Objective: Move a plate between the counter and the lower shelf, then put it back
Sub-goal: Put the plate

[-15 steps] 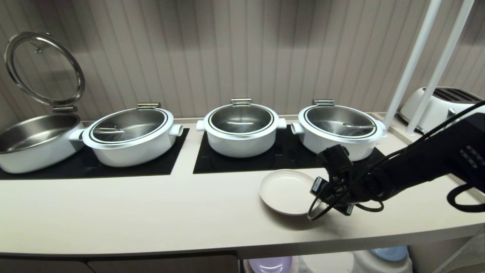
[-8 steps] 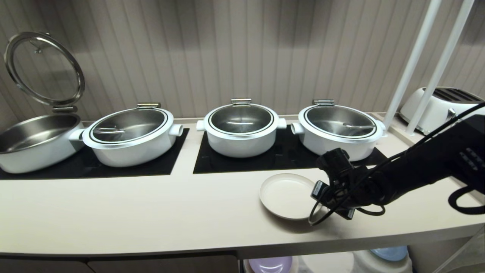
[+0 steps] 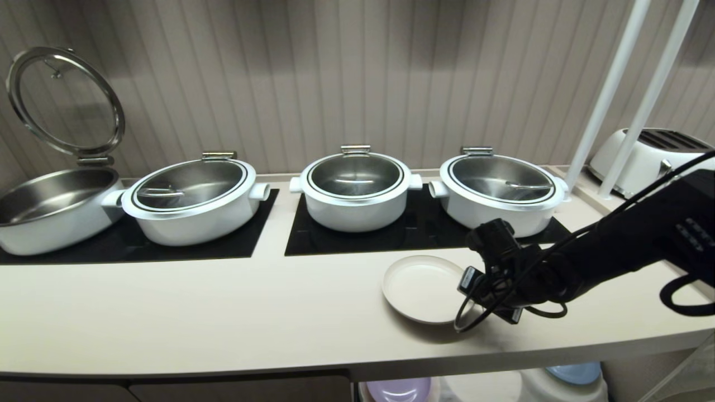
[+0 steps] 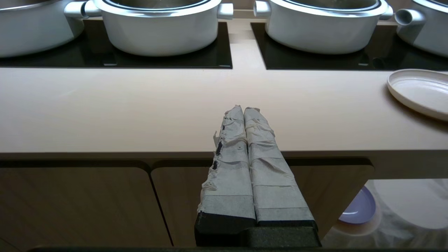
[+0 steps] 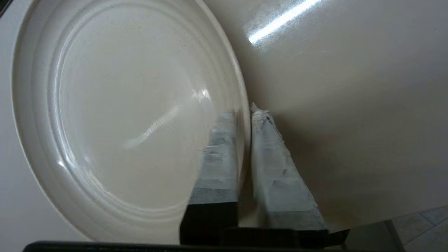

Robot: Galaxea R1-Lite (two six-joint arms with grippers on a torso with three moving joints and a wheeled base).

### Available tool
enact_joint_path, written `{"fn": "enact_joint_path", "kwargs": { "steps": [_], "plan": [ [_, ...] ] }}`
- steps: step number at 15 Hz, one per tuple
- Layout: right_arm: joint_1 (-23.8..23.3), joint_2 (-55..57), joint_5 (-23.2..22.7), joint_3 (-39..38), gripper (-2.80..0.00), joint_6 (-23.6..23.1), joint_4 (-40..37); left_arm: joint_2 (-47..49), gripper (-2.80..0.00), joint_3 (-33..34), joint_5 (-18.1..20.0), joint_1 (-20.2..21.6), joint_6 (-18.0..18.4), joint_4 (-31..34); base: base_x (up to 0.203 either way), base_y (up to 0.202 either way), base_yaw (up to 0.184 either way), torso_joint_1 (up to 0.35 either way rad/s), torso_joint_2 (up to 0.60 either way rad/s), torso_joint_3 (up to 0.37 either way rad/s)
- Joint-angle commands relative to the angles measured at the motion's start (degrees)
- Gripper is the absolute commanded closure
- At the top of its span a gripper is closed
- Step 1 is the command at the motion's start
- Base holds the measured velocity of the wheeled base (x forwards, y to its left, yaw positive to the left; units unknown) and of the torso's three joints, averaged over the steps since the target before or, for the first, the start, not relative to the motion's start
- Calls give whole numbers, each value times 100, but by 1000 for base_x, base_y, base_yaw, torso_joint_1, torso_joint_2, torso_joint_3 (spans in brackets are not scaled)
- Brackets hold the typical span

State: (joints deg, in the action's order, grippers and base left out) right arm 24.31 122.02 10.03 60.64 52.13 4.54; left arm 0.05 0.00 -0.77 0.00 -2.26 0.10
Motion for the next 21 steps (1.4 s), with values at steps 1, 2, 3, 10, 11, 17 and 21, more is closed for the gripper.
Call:
{"fn": "enact_joint_path", "kwargs": {
  "steps": [1,2,3,10,11,17,21],
  "plan": [
    [-5,6,7,-8,-280,25,3,4,0,0,-2,0,-3,-1,0,0,0,0,0,0],
    [-5,6,7,-8,-280,32,3,4,0,0,-2,0,-3,-1,0,0,0,0,0,0],
    [-5,6,7,-8,-280,34,3,4,0,0,-2,0,-3,-1,0,0,0,0,0,0],
    [-5,-50,24,-88,-280,17,2,4,0,0,-2,0,-3,-1,0,0,0,0,0,0],
    [-5,-115,25,-112,-280,16,-3,4,0,0,-2,0,-3,-1,0,0,0,0,0,0],
    [-5,-541,45,-234,-280,-36,-44,4,0,0,-2,0,-3,-1,0,0,0,0,0,0],
    [28,-958,41,-581,-280,-283,-6,4,0,0,-2,0,-3,-1,0,0,0,0,0,0]
  ]
}}
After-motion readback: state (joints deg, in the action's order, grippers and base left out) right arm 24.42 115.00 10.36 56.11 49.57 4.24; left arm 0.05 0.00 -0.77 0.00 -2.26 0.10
